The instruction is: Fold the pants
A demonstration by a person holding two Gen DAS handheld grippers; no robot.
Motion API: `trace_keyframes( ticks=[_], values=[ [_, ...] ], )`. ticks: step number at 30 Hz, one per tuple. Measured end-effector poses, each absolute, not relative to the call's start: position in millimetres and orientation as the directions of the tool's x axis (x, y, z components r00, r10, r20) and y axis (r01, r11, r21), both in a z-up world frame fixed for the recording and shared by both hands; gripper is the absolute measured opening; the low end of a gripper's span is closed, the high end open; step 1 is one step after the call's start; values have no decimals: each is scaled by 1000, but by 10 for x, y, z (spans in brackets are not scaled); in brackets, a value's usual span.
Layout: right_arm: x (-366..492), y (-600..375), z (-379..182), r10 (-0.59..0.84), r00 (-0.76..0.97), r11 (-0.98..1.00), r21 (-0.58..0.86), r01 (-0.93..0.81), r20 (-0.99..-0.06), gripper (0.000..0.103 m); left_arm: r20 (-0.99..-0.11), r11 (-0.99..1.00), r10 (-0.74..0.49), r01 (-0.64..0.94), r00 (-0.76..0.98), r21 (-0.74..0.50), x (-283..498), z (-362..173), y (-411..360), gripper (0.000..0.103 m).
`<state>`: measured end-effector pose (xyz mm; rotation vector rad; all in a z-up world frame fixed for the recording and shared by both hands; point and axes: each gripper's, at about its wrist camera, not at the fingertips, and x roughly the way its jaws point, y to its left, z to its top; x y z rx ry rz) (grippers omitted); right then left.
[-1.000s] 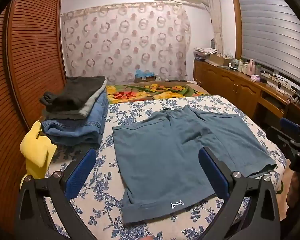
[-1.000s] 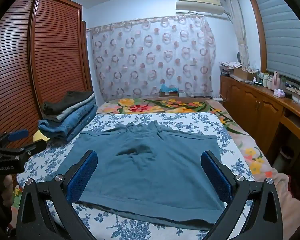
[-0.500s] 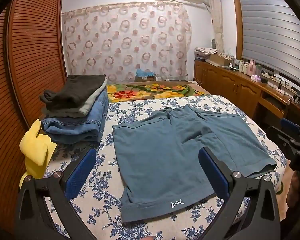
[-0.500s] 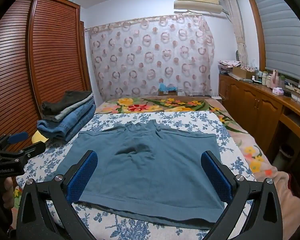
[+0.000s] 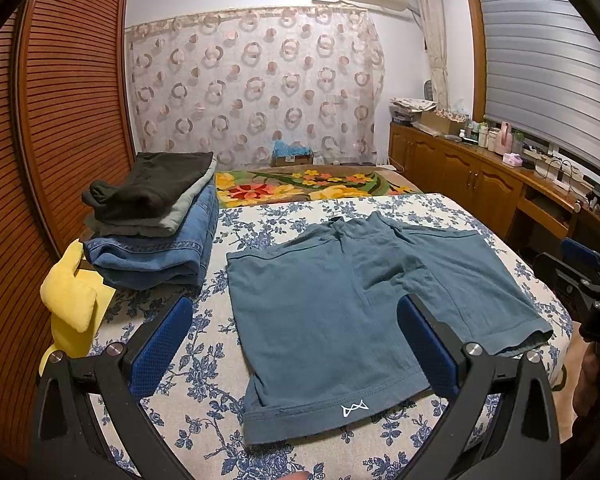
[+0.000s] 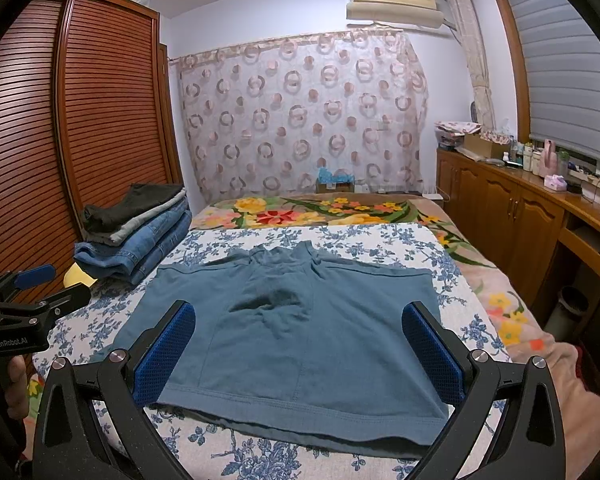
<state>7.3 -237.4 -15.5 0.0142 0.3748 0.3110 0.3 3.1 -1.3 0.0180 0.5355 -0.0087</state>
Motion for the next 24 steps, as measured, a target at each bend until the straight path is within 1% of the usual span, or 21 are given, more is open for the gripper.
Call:
trace_keyframes(
  ticks=[24],
  values=[
    [68, -2378, -150, 299, 886, 953, 72, -293, -354, 103, -501, 1000, -4, 13, 865, 16, 6, 29, 44, 102]
  ],
)
